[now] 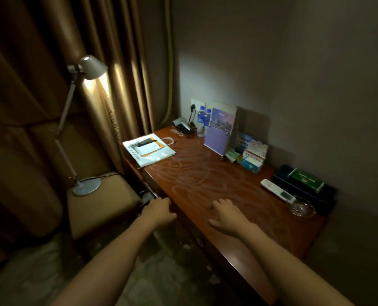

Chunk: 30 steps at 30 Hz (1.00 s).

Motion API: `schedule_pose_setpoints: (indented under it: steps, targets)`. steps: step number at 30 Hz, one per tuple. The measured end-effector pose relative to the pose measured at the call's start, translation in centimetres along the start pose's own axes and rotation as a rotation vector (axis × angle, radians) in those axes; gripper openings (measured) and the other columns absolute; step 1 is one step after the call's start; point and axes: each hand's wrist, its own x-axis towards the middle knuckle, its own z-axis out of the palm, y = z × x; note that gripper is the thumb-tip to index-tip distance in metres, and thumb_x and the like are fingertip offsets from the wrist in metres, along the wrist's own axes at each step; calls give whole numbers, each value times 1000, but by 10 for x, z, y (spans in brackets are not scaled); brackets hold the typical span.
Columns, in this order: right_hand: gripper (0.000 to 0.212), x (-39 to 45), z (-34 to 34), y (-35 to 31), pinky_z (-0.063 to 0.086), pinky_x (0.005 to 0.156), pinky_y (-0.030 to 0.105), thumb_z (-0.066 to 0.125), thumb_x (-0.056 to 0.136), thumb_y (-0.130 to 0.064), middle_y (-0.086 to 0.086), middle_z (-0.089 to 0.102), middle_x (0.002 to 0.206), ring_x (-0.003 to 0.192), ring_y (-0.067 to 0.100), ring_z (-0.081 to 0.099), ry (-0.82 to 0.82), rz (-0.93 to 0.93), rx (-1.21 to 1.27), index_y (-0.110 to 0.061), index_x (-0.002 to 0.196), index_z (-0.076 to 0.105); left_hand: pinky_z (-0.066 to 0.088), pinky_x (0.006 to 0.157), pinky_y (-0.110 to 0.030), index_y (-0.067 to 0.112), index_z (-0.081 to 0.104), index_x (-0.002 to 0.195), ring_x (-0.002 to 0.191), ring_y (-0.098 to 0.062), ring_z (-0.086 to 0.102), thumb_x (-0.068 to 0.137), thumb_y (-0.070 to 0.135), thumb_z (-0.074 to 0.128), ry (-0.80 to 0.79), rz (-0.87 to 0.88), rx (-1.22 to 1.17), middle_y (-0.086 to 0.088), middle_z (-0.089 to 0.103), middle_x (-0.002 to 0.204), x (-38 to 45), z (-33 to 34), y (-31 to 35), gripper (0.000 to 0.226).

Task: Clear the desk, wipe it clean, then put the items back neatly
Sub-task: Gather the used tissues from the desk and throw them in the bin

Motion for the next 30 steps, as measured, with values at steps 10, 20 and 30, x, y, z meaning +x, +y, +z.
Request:
schedule_pose_setpoints:
  steps: [10,20,30]
  targets:
    - [47,97,2,-44,37,103,39,53,93,-39,5,42,137,127,24,36,-58,-35,-38,-17,134,43,48,94,-38,16,50,129,115,-23,51,88,35,58,-19,-83,-31,-6,53,126,50,-17,-73,46]
    - [48,222,10,-42,37,103,38,53,92,-39,5,44,137,127,24,37,-81,-39,10,-17,133,43,47,91,-36,14,54,114,110,-26,52,88,31,58,-61,-94,-15,-8,55,120,153,-46,-108,31]
    - [50,294,-21,2,39,101,40,53,93,-42,8,45,135,125,27,38,-46,138,25,-14,132,43,47,90,-34,15,49,132,113,-23,54,86,30,56,-91,39,50,-7,55,129,276,-87,-81,49]
